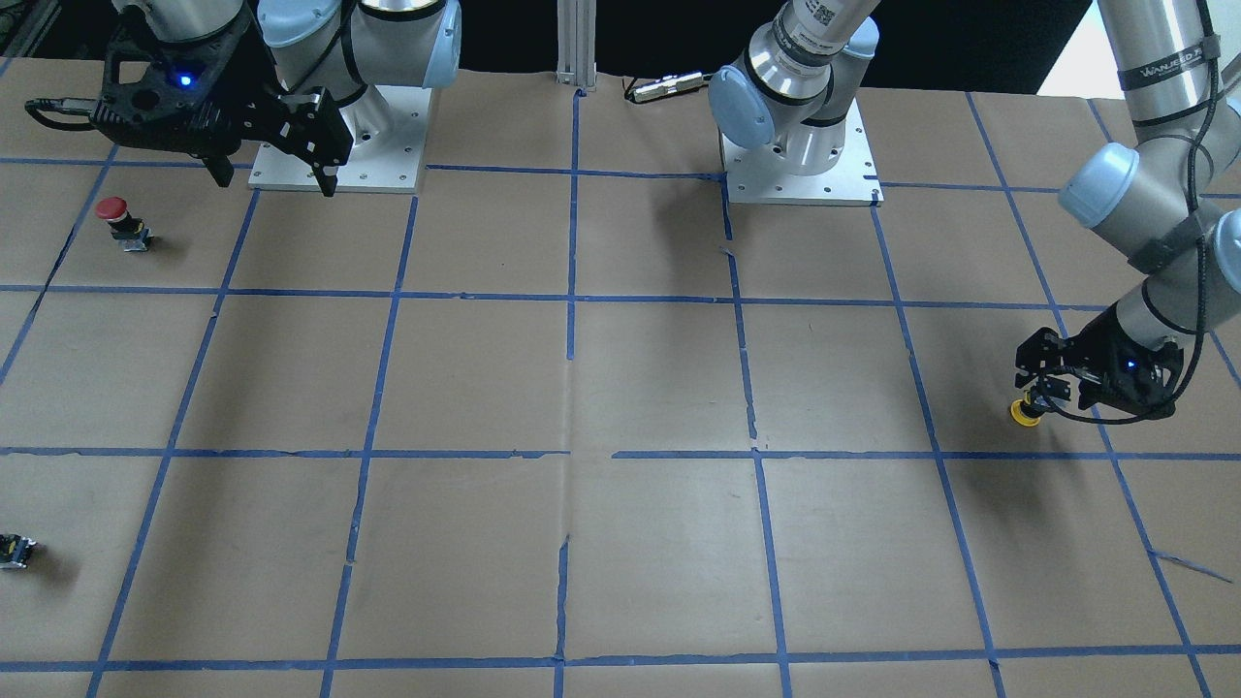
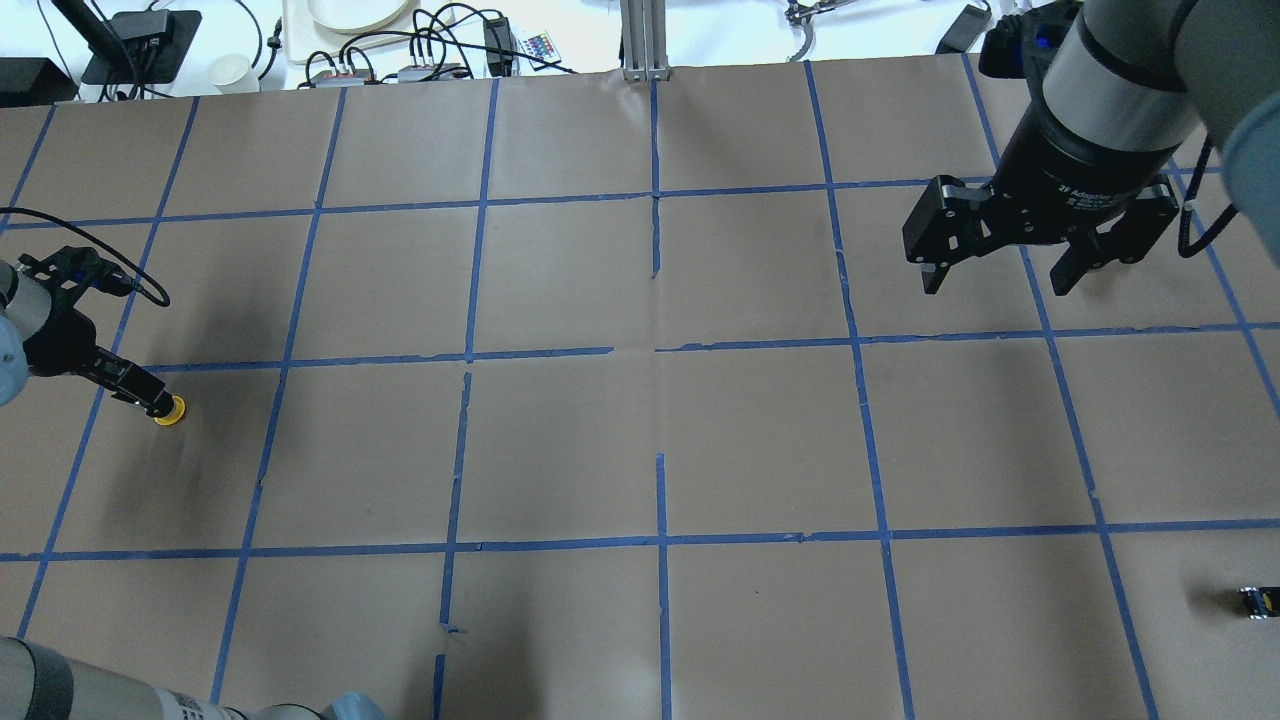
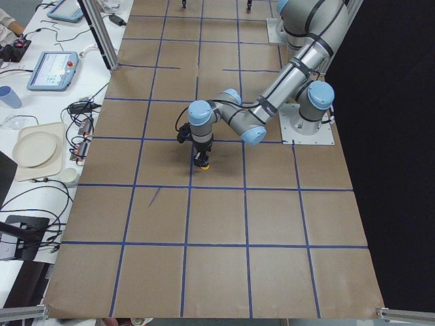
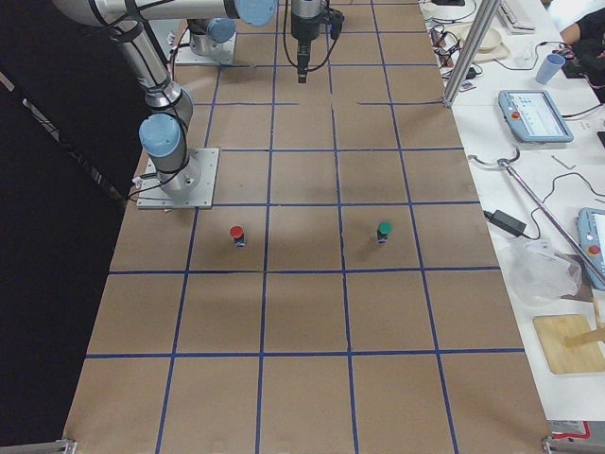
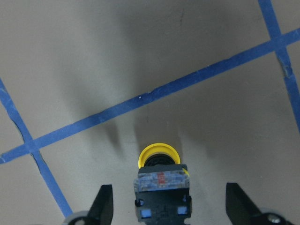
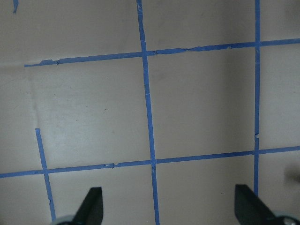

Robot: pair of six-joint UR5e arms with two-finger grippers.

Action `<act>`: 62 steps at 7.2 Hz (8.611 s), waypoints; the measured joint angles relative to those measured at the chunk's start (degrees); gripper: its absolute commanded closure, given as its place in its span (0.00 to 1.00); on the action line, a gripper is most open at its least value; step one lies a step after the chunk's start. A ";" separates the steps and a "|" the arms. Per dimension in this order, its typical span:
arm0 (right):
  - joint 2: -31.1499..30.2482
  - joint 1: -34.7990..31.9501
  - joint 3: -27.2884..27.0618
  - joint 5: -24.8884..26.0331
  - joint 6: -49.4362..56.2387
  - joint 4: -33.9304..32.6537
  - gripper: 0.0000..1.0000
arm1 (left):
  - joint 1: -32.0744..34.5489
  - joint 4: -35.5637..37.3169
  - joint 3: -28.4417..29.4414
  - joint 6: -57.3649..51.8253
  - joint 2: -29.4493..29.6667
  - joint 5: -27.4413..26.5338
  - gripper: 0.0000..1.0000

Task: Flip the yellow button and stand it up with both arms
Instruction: 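Lift the yellow button with the left gripper and carry it toward the right gripper, then close the right gripper on the yellow button's base next to the left gripper, then open the left gripper and withdraw it while the right gripper carries the button away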

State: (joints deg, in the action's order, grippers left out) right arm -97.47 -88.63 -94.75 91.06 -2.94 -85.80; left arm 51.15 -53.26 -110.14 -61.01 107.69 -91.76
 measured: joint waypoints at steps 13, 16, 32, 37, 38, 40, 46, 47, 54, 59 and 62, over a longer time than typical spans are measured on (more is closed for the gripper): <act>0.63 2.68 0.79 -3.98 -2.29 0.42 0.00 | 10.85 -38.03 0.54 14.05 -16.32 28.47 0.96; 3.64 10.63 1.86 -22.66 -19.33 3.31 0.00 | 23.98 -43.11 0.04 25.27 -17.17 54.03 0.98; 3.20 15.29 -5.51 -70.20 -34.41 36.65 0.01 | 38.40 -40.86 0.10 41.03 -17.95 89.65 1.00; 4.15 14.03 -5.71 -73.38 -34.88 36.78 0.02 | 38.49 -40.79 0.10 41.12 -18.03 89.65 1.00; 4.27 13.20 -5.73 -73.47 -35.04 36.91 0.02 | 38.49 -40.79 0.09 41.14 -17.99 89.65 1.00; 4.05 12.59 -5.73 -73.35 -35.58 37.11 0.02 | 38.52 -40.84 0.02 41.26 -18.08 89.65 1.00; 4.20 12.65 -5.63 -72.99 -35.65 38.49 0.92 | 38.59 -40.88 -0.01 41.64 -18.43 89.65 1.00; 4.20 12.71 -5.60 -73.17 -35.64 38.53 0.95 | 38.60 -40.87 -0.02 41.72 -18.45 89.66 1.00; 4.14 12.93 -4.95 -73.39 -35.64 38.72 0.96 | 38.62 -34.30 0.33 56.84 -18.19 88.81 0.01; 4.55 17.02 -2.33 -53.90 -33.96 26.86 0.96 | 32.53 -25.95 0.61 63.99 -17.63 73.43 0.01; 4.60 17.70 -0.44 -30.40 -20.51 17.65 0.96 | 29.66 -22.50 3.11 63.20 -16.86 45.48 0.00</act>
State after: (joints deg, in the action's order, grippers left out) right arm -92.87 -70.93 -95.18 60.65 -23.45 -68.16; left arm 80.81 -75.75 -107.03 2.19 90.83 -46.28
